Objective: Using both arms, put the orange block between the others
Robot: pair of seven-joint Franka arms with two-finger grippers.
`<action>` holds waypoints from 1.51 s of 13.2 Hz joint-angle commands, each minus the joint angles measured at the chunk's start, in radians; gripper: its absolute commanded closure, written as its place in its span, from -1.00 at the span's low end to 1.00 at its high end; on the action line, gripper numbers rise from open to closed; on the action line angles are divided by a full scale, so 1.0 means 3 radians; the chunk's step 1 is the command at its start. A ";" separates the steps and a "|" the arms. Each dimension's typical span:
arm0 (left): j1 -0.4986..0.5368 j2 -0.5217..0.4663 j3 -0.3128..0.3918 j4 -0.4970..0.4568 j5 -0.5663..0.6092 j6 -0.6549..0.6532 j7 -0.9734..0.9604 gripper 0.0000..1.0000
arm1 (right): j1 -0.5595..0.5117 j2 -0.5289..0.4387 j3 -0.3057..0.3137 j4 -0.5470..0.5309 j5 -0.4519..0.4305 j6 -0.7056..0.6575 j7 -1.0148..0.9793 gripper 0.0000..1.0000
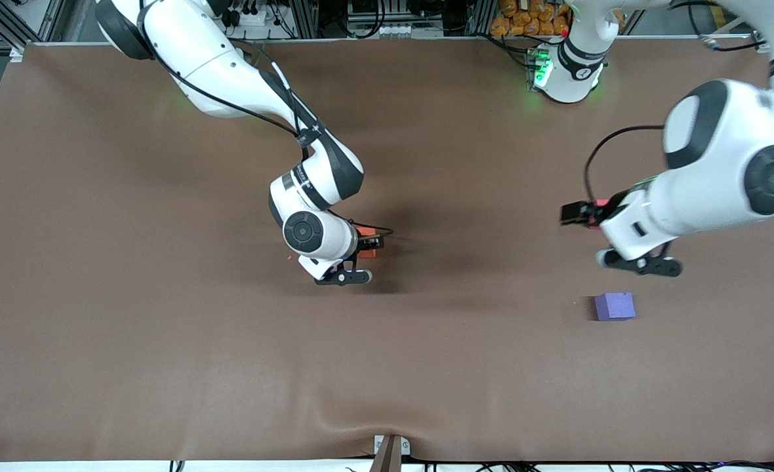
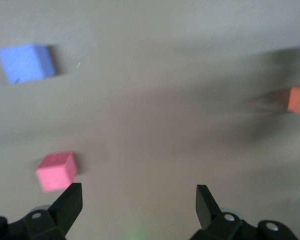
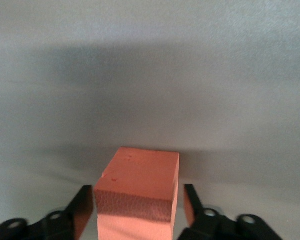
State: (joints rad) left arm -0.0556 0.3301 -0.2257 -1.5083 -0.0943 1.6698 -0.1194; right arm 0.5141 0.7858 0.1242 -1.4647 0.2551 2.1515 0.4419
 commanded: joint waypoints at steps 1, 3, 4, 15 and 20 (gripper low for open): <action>-0.0167 0.0244 -0.0009 0.0109 -0.0104 0.0293 -0.0347 -1.00 | -0.0016 0.0004 -0.0020 0.0014 0.0055 0.0028 -0.0005 -1.00; -0.0376 0.0346 -0.0004 0.0109 -0.0120 0.0507 -0.0725 -1.00 | -0.0067 -0.0012 -0.0020 0.0030 0.0055 0.0028 -0.0010 -1.00; -0.0423 0.0402 -0.0009 0.0109 -0.0131 0.0610 -0.0874 -1.00 | -0.0103 -0.0017 -0.0020 0.0035 0.0055 0.0023 -0.0016 -1.00; -0.1578 0.0949 0.0021 0.0109 -0.0095 0.1729 -0.2269 -1.00 | -0.0507 -0.0088 -0.0377 0.0035 0.0065 -0.0508 -0.0719 -1.00; -0.1926 0.1205 0.0031 0.0159 0.0426 0.2072 -0.3174 -1.00 | -0.0696 -0.0155 -0.0675 0.0081 0.0070 -0.0652 -0.0982 -1.00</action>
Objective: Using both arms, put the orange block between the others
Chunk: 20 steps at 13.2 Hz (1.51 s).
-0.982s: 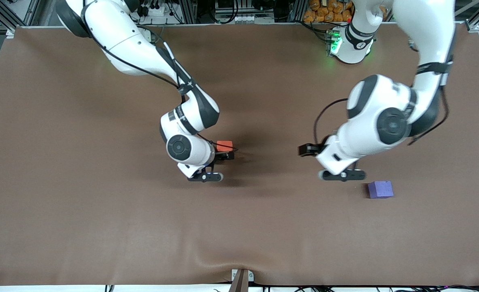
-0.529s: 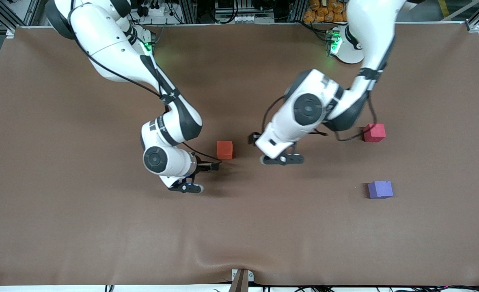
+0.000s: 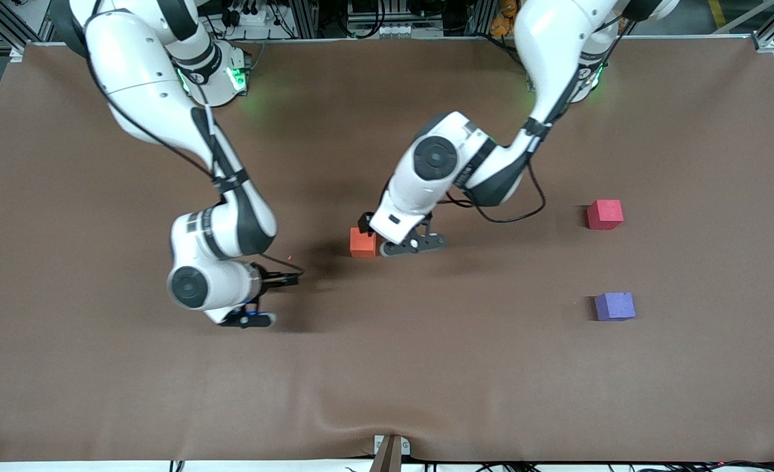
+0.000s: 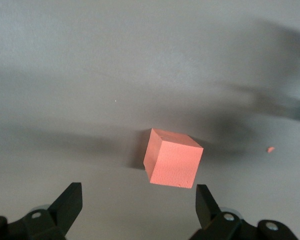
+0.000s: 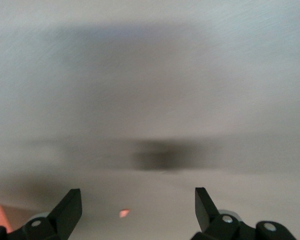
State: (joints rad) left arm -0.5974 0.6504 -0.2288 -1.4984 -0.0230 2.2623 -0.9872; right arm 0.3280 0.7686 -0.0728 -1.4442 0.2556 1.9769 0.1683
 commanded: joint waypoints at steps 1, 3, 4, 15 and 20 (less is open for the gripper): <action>-0.0201 0.0194 0.0047 0.0137 0.0230 0.0174 -0.0415 -1.00 | -0.0147 -0.0112 -0.0013 0.0033 0.0068 -0.0070 -0.0080 -1.00; -0.0263 0.0250 0.0047 0.0137 0.0398 0.0221 -0.0640 -1.00 | -0.0259 -0.0234 -0.0003 0.0049 0.0053 -0.0111 -0.0080 -1.00; -0.0269 0.0276 0.0047 0.0142 0.0475 0.0241 -0.0748 -1.00 | -0.0300 -0.0332 0.0002 0.0049 0.0043 -0.0253 -0.0075 -1.00; -0.0437 0.0629 0.0047 0.0142 0.1221 0.0886 -0.1178 -1.00 | -0.0868 -0.1707 0.0064 0.0043 -0.0540 -0.1609 -0.0141 -1.00; -0.0437 0.0675 0.0047 0.0142 0.1442 0.0972 -0.1173 -1.00 | -0.1103 -0.2009 0.0069 0.0043 -0.0760 -0.1778 -0.0708 -1.00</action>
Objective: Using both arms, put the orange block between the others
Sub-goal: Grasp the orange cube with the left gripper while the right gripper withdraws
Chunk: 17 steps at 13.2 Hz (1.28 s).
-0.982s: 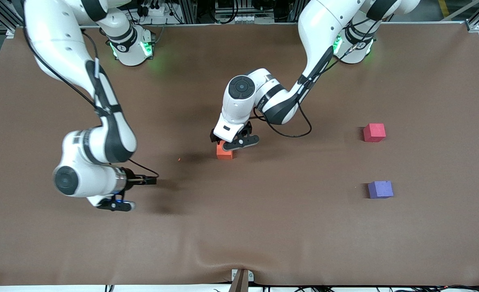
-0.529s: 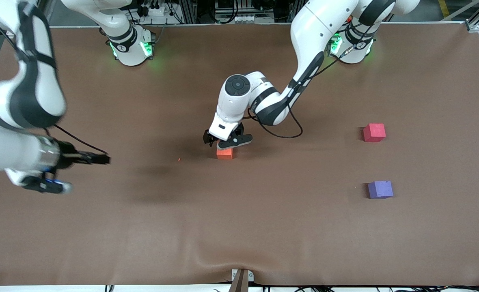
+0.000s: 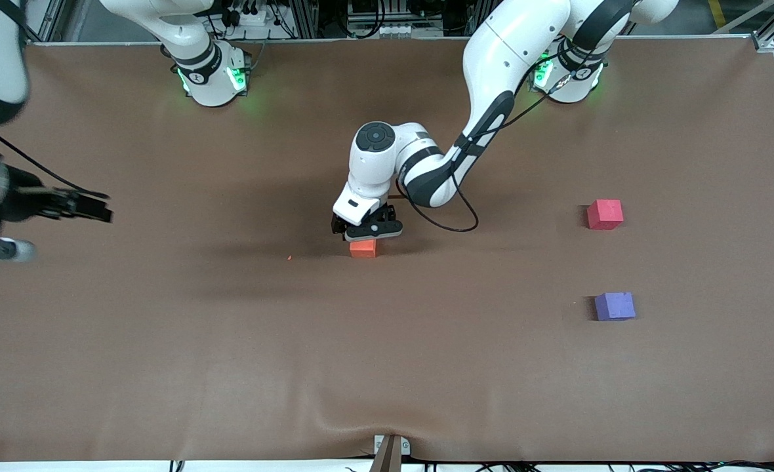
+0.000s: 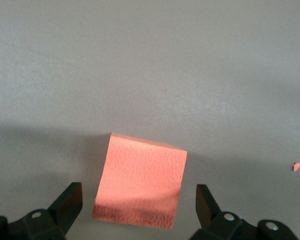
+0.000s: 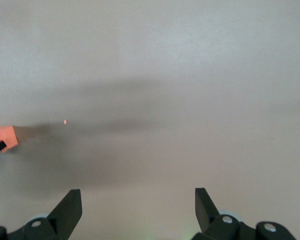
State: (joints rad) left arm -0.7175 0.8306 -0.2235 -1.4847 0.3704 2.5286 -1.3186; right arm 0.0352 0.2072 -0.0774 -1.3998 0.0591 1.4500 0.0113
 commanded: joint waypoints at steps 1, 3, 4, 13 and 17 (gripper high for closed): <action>-0.0037 0.0079 0.0029 0.0096 0.0136 0.0146 -0.0069 -1.00 | -0.0133 -0.0169 0.0084 -0.0105 -0.0161 -0.0032 -0.0201 -1.00; -0.0037 0.0115 0.0034 0.0096 0.0156 0.0248 -0.0058 -1.00 | -0.0143 -0.0205 0.0079 -0.0110 -0.0207 -0.0073 -0.0201 -1.00; -0.0037 0.0125 0.0034 0.0096 0.0197 0.0274 -0.0058 -1.00 | -0.0138 -0.0205 0.0079 -0.0110 -0.0212 -0.0078 -0.0201 -1.00; -0.0017 0.0228 0.0034 0.0096 0.0872 0.0279 -0.0033 -0.58 | -0.0143 -0.0256 0.0038 -0.0094 -0.0279 -0.0150 -0.0324 -1.00; 0.0014 0.0222 0.0029 0.0091 0.1050 0.0279 0.0146 0.57 | -0.0138 -0.0236 0.0043 -0.0094 -0.0269 -0.0145 -0.0288 -1.00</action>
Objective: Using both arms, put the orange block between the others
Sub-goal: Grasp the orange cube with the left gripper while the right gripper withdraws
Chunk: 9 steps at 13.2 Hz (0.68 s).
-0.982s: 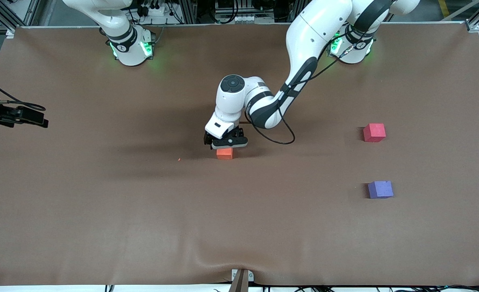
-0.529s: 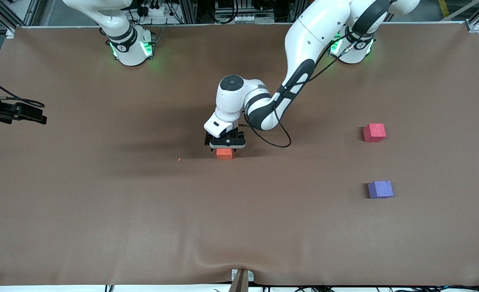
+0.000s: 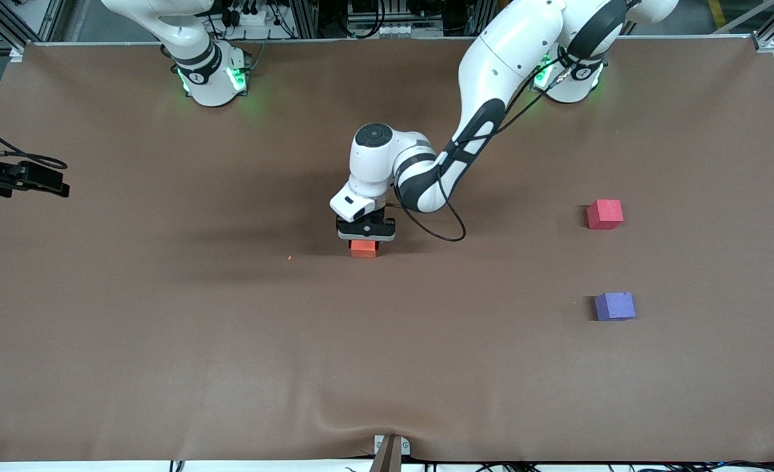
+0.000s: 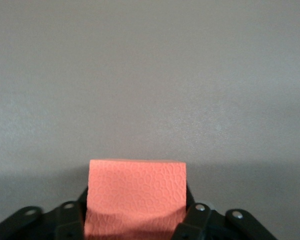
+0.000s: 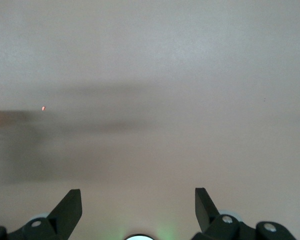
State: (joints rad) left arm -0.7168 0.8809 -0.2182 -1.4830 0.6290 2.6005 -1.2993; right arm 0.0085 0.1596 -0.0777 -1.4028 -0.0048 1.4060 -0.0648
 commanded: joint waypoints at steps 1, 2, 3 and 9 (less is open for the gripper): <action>0.0032 0.0030 0.0011 0.0066 0.0219 0.0040 0.0087 0.72 | -0.0054 -0.0072 0.0044 -0.0084 -0.0050 -0.0003 -0.0029 -1.00; 0.0098 -0.0001 0.0011 0.0040 0.0230 0.0030 0.0072 0.85 | -0.0054 -0.0072 0.0044 -0.0084 -0.0040 -0.0003 -0.0029 -1.00; 0.0119 -0.0042 0.0006 -0.0036 0.0230 0.0019 0.0072 1.00 | -0.0054 -0.0067 0.0044 -0.0084 -0.0040 -0.0003 -0.0029 -1.00; 0.0532 -0.0547 -0.0085 -0.0506 0.0199 -0.0006 0.0770 1.00 | -0.0054 -0.0057 0.0044 -0.0090 0.0001 -0.0003 0.0006 -1.00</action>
State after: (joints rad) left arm -0.6275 0.8170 -0.2170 -1.5303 0.6714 2.5995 -1.1569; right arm 0.0084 0.1597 -0.0776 -1.4110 -0.0047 1.4055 -0.0647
